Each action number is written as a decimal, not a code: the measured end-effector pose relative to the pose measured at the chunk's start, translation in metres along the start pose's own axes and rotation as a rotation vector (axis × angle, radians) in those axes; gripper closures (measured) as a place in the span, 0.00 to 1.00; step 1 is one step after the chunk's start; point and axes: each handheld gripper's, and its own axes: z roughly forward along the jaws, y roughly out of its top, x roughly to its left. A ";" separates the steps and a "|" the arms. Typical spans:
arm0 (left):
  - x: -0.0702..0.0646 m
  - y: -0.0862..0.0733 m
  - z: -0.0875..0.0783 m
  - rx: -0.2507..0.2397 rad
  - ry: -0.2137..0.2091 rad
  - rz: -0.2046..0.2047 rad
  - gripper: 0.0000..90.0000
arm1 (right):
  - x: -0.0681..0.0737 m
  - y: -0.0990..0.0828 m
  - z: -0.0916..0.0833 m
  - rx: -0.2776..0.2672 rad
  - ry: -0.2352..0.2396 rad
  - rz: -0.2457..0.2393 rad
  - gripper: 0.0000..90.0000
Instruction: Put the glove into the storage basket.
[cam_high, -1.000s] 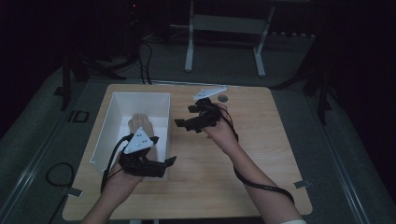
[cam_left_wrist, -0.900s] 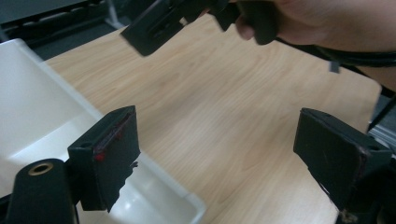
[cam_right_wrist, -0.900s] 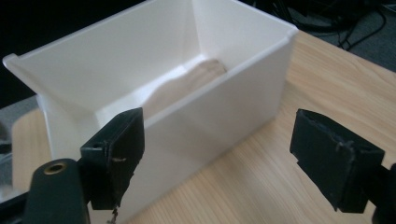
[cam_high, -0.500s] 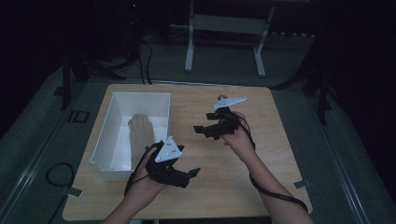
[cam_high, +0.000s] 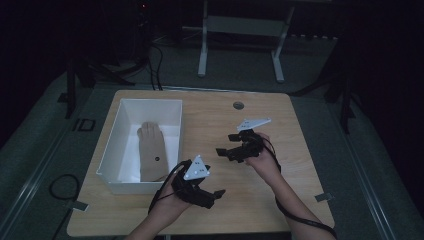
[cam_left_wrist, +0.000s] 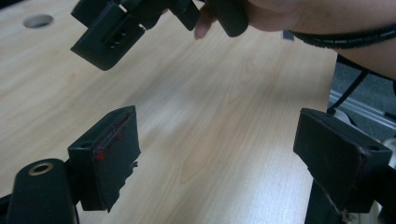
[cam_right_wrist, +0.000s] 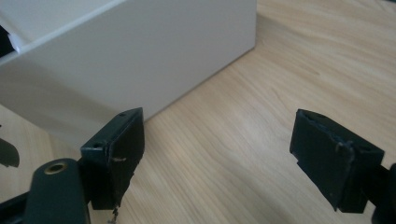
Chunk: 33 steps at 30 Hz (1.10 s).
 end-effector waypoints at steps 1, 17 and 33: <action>0.000 0.000 0.000 0.000 0.000 0.000 0.16 | -0.001 -0.003 0.001 0.001 0.003 -0.002 0.20; -0.002 -0.030 0.037 0.032 -0.050 -0.003 0.17 | -0.014 -0.058 0.020 0.050 0.027 0.027 0.20; -0.003 -0.054 0.067 0.042 -0.085 -0.047 0.16 | -0.020 -0.092 0.027 0.036 0.003 -0.020 0.19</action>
